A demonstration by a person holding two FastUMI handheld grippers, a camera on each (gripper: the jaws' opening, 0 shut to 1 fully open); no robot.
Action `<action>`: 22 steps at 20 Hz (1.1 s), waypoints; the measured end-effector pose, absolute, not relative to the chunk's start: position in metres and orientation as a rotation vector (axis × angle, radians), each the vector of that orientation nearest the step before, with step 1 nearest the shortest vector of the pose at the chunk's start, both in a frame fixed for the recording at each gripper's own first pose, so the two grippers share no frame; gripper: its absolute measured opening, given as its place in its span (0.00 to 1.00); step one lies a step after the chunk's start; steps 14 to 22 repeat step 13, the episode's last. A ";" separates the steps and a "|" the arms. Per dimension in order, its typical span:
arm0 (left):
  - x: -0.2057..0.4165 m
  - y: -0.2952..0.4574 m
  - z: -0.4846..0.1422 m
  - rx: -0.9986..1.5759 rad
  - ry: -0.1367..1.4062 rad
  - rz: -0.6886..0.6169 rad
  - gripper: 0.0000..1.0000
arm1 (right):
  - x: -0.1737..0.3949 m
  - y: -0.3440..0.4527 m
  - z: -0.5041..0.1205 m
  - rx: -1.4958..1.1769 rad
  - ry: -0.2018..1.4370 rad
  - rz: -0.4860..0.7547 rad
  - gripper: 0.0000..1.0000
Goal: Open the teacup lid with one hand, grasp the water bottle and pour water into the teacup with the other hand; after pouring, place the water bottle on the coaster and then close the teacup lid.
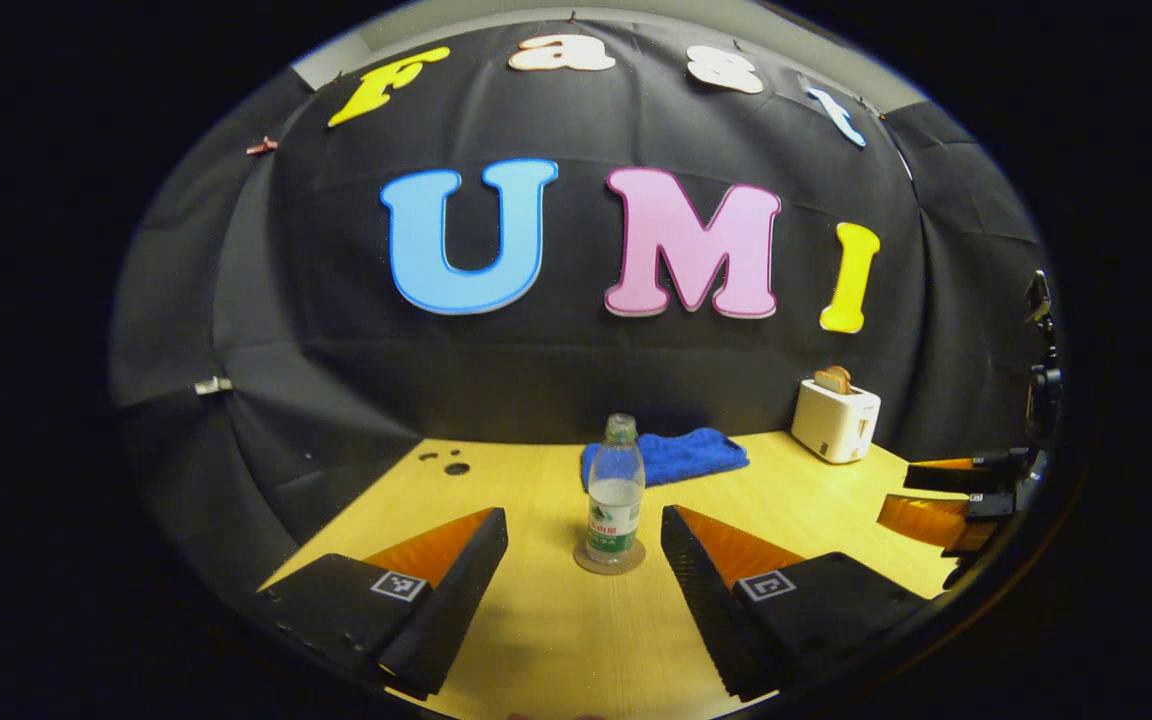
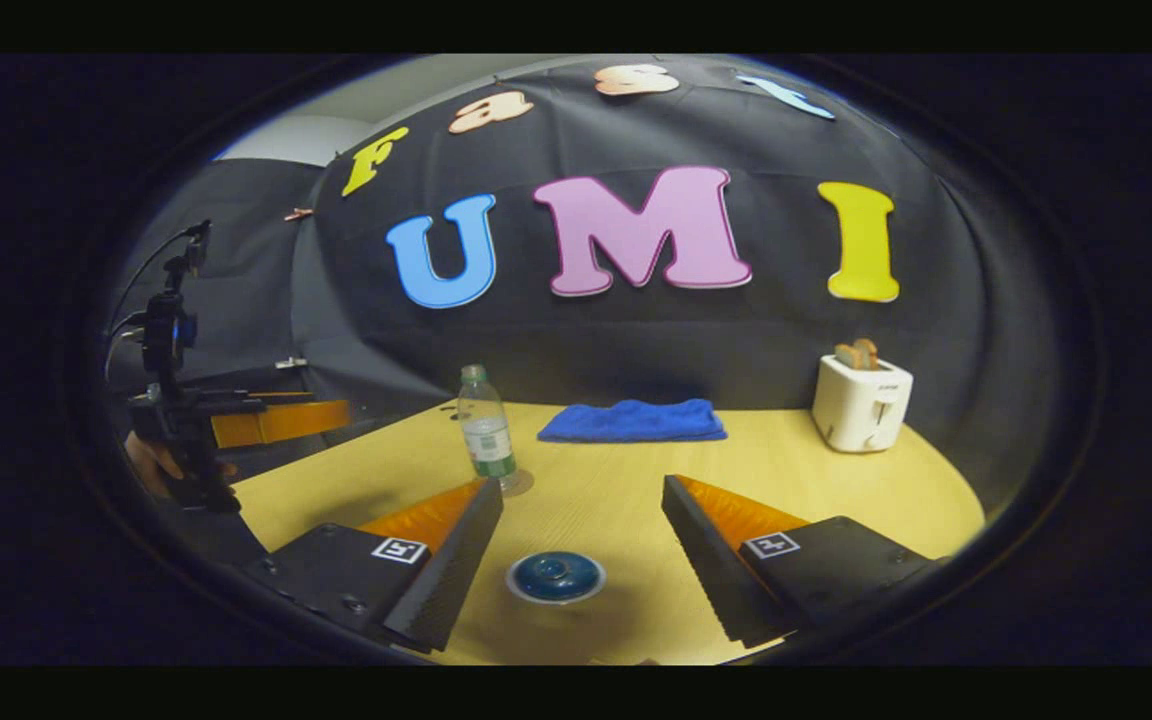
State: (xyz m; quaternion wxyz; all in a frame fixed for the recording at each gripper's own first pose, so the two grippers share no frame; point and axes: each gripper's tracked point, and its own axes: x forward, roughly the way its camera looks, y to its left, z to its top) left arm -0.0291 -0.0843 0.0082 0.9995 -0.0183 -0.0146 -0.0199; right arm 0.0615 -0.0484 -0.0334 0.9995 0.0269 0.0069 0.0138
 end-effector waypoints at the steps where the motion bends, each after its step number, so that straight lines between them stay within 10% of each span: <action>1: -0.039 -0.091 0.022 -0.046 -0.035 -0.053 0.97 | 0.056 -0.055 -0.018 0.037 0.008 0.006 0.99; 22: -0.137 -0.119 0.096 -0.101 -0.107 -0.042 0.96 | -0.021 -0.031 0.098 0.002 -0.110 -0.118 0.98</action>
